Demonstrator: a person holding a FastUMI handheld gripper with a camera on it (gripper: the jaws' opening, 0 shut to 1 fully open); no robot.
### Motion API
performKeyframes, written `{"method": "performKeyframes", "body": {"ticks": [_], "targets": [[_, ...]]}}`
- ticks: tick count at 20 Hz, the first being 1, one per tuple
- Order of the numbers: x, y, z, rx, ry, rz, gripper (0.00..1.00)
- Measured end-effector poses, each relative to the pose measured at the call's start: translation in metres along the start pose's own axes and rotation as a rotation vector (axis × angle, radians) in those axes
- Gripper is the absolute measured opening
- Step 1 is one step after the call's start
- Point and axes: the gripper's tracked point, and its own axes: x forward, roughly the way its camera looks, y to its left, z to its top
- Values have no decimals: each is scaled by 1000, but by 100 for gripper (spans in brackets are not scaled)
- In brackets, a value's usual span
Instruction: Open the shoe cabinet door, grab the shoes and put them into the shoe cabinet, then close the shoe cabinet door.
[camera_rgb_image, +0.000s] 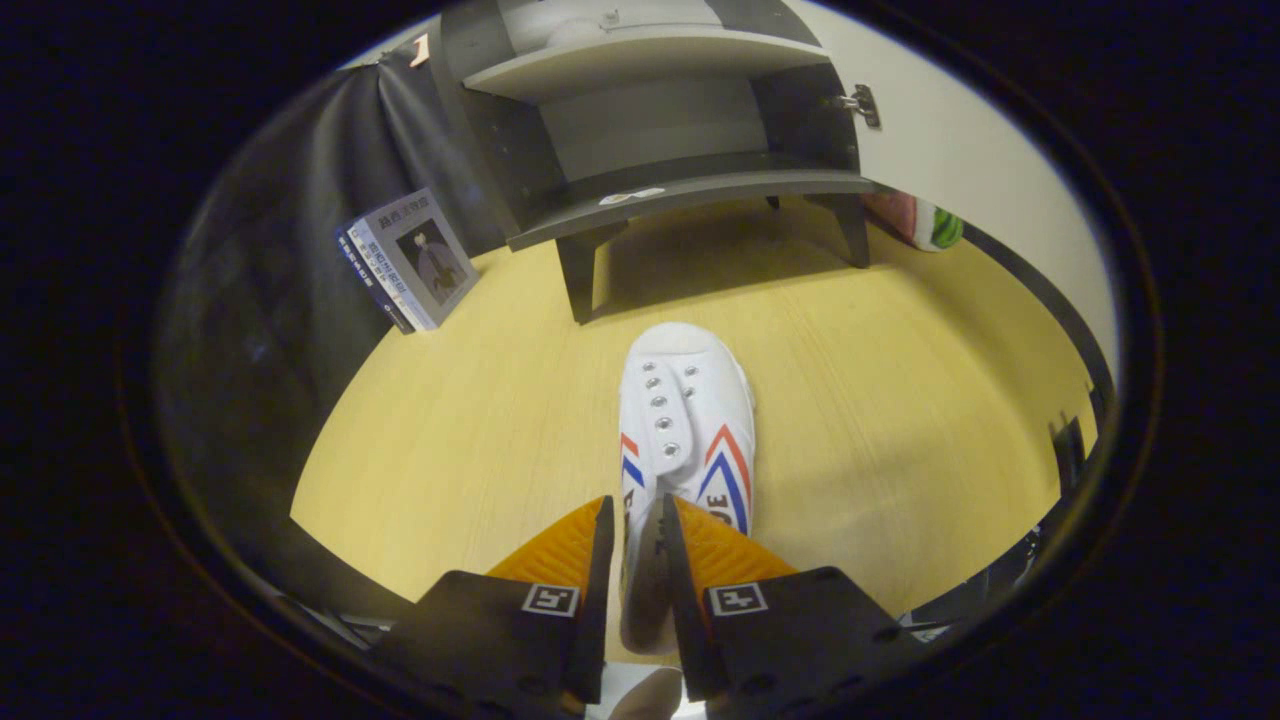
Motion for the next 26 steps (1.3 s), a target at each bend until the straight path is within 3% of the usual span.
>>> {"method": "performKeyframes", "body": {"ticks": [12,14,17,26], "targets": [[30,3,14,-64,-113,-37,33],[39,2,14,-76,-116,-29,14],[35,4,14,-102,-90,-27,5],[10,-6,44,-26,-103,-93,2]]}}
